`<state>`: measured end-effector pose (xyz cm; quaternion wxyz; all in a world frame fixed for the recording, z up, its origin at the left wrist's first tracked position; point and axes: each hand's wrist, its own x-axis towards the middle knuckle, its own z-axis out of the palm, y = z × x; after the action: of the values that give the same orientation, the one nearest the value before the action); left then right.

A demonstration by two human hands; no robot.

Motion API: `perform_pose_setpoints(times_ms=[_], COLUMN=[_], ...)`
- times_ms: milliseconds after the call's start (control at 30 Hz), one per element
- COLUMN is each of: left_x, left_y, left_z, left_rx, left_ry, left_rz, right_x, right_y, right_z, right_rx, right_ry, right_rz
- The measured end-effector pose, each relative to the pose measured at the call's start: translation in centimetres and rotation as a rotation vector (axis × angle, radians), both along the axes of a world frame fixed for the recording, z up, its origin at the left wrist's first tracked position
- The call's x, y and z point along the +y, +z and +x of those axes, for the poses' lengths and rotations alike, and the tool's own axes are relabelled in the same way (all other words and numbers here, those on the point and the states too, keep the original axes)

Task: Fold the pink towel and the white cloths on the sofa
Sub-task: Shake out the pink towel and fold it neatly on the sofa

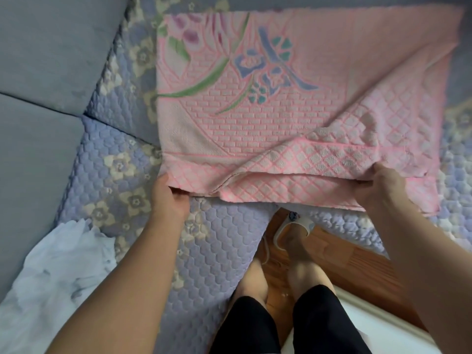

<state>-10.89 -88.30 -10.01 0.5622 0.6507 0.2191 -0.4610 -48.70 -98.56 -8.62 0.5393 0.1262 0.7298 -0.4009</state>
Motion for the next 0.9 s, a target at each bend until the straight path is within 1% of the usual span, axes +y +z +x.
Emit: perform_pose_setpoints(times_ms=[67, 133, 233, 333, 367, 400, 467, 500, 533, 600, 733, 800, 833, 867, 900], left_x=[-0.2, 0.1, 1.7, 2.9, 3.1, 3.4, 4.1, 4.6, 4.8, 4.7, 4.9, 5.6, 5.9, 6.0, 6.0], left_y=[-0.1, -0.5, -1.1, -2.2, -2.7, -2.9, -2.9, -2.9, -2.7, -2.7, -3.4, -3.5, -3.4, -3.3, -3.1], left_z=[0.5, 1.0, 1.0, 0.7, 0.6, 0.8, 1.1, 1.3, 1.4, 1.6, 2.6, 3.2, 3.4, 3.6, 3.6], left_rx=[-0.100, -0.202, -0.303, -0.309, -0.367, -0.482, -0.831, -0.986, -1.098, -1.265, -1.400, -1.456, -1.488, -1.525, -1.557], left_ry=[0.053, 0.076, 0.007, -0.114, -0.201, -0.343, -0.820, -1.025, -1.177, -1.334, -1.587, -1.652, -1.663, -1.646, -1.618], left_rz=[-0.024, 0.024, 0.158, 0.195, 0.243, 0.323, 0.535, 0.590, 0.609, 0.614, 0.585, 0.530, 0.504, 0.483, 0.461], right_x=[0.0, 0.0, 0.0, 0.6, 1.0, 1.4, 2.5, 3.0, 3.5, 3.9, 3.8, 3.7, 3.2, 2.8, 2.6], right_y=[-0.1, -0.2, -0.4, 0.0, 0.1, 0.2, 0.5, 0.6, 0.7, 0.9, 1.5, 1.8, 2.6, 3.3, 4.0], right_z=[0.0, -0.5, -1.3, -2.1, -2.4, -2.7, -3.3, -3.5, -3.5, -3.7, -3.4, -2.7, -2.4, -2.0, -1.5], right_rx=[0.050, 0.117, 0.198, 0.234, 0.243, 0.251, 0.257, 0.249, 0.247, 0.248, 0.307, 0.247, 0.145, 0.089, 0.085], right_ry=[0.003, -0.015, -0.030, -0.032, -0.035, -0.039, -0.053, -0.058, -0.060, -0.055, -0.098, -0.098, -0.130, -0.118, -0.112], right_rz=[0.027, 0.068, 0.123, 0.132, 0.132, 0.128, 0.113, 0.108, 0.111, 0.115, 0.107, 0.095, 0.067, 0.050, 0.049])
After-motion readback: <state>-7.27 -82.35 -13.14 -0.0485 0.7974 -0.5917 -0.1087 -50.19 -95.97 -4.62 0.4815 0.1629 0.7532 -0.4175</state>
